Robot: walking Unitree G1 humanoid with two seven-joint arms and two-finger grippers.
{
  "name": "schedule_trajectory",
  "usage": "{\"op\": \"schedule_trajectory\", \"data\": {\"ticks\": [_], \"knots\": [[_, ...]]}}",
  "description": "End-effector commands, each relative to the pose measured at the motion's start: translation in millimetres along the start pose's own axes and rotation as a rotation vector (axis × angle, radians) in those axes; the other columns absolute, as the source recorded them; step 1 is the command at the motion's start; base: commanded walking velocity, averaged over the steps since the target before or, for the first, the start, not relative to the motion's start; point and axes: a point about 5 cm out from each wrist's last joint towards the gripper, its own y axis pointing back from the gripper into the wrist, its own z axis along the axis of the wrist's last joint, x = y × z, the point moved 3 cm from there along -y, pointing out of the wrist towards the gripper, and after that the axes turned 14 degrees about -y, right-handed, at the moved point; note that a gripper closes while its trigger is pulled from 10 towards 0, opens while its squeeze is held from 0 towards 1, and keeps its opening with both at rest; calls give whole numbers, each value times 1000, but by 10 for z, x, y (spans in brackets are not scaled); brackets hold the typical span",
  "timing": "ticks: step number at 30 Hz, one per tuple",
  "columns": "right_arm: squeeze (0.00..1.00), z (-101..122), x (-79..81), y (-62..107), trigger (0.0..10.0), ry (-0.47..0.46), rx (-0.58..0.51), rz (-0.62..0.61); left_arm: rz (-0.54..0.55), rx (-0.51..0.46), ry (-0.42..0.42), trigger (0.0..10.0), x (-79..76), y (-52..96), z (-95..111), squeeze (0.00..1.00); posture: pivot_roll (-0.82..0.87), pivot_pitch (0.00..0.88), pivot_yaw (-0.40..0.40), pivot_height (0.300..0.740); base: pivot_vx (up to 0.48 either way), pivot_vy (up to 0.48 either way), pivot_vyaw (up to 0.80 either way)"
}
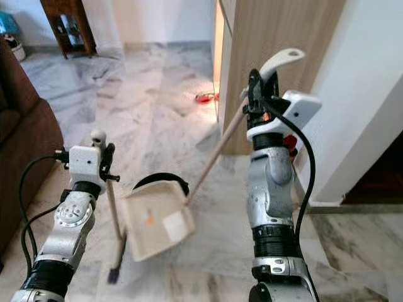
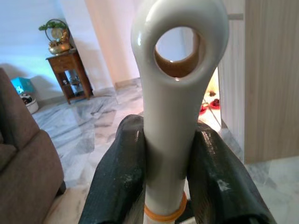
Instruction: Sweep floor
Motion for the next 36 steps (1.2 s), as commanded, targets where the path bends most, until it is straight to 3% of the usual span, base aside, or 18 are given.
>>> {"op": "schedule_trajectory", "data": {"ticks": [1, 36], "knots": [[0, 80, 102, -57, 10000, -20, -38, 29, 15, -34, 7, 10000, 46, -32, 85, 0, 75, 12, 44, 740, 0, 0, 0], [0, 63, 96, -28, 10000, -35, -29, 23, 2, -37, 13, 10000, 25, -6, 77, 0, 68, 0, 49, 740, 0, 310, 0]]}}
